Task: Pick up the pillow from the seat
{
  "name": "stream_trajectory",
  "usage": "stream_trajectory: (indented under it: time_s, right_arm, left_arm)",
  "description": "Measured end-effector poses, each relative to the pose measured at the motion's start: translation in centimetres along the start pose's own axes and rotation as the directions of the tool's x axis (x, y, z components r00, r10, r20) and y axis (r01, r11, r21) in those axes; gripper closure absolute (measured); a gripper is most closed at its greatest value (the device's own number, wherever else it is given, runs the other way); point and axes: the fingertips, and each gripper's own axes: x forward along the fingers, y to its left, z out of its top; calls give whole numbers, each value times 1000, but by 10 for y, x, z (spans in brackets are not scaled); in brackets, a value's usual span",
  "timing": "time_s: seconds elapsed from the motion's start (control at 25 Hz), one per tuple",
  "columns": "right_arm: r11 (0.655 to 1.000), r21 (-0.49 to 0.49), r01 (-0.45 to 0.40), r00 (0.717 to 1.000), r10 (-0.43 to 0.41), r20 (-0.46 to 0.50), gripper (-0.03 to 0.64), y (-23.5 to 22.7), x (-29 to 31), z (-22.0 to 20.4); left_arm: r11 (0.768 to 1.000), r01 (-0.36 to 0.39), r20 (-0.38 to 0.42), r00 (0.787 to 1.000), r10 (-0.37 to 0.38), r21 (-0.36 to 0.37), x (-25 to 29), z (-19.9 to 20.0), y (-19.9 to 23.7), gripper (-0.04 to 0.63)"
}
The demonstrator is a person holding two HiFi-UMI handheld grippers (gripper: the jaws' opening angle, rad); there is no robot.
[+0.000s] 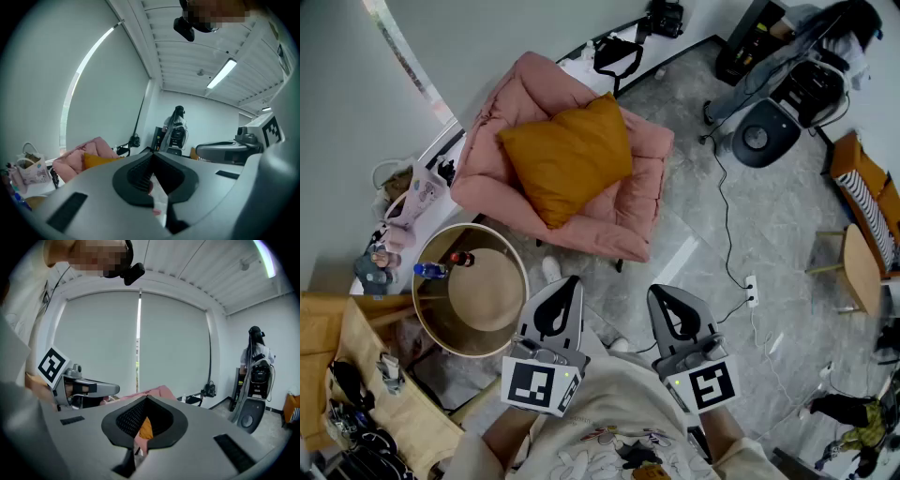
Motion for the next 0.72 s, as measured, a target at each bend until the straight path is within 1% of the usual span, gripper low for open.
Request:
stream_trajectory:
  time_s: [0.08, 0.16, 0.24, 0.32, 0.4, 0.48, 0.56, 0.72]
  right_arm:
    - [1000, -16, -15, 1000, 15, -14, 598, 4, -47, -9]
    - [1000, 2, -27, 999, 27, -18, 598, 7, -90, -16]
    - [999, 34, -40, 999, 40, -22, 598, 6, -122, -23]
    - [997, 55, -45, 998, 47, -30, 598, 3, -140, -30]
    - [995, 81, -53, 998, 55, -17, 598, 2, -146, -34]
    - [991, 113, -68, 998, 69, 2, 598, 5, -151, -35]
    - [989, 123, -82, 997, 81, 8, 598, 4, -151, -36]
    - [986, 141, -92, 995, 97, -26, 597, 1, -141, -50]
  left_arm:
    - [999, 34, -27, 999, -34, -11, -19, -10, -57, 591]
    - [998, 50, -55, 997, -52, -38, -39, -18, -108, 591]
    - [996, 47, -72, 996, -53, -75, -55, -22, -146, 591]
    - [994, 47, -83, 995, -55, -100, -63, -28, -171, 591]
    - [995, 41, -102, 994, -51, -94, -68, -35, -180, 591]
    - [996, 25, -120, 992, -35, -81, -72, -39, -181, 591]
    - [996, 0, -122, 993, -10, -85, -71, -42, -178, 591]
    - [994, -44, -121, 992, 31, -105, -66, -43, -165, 591]
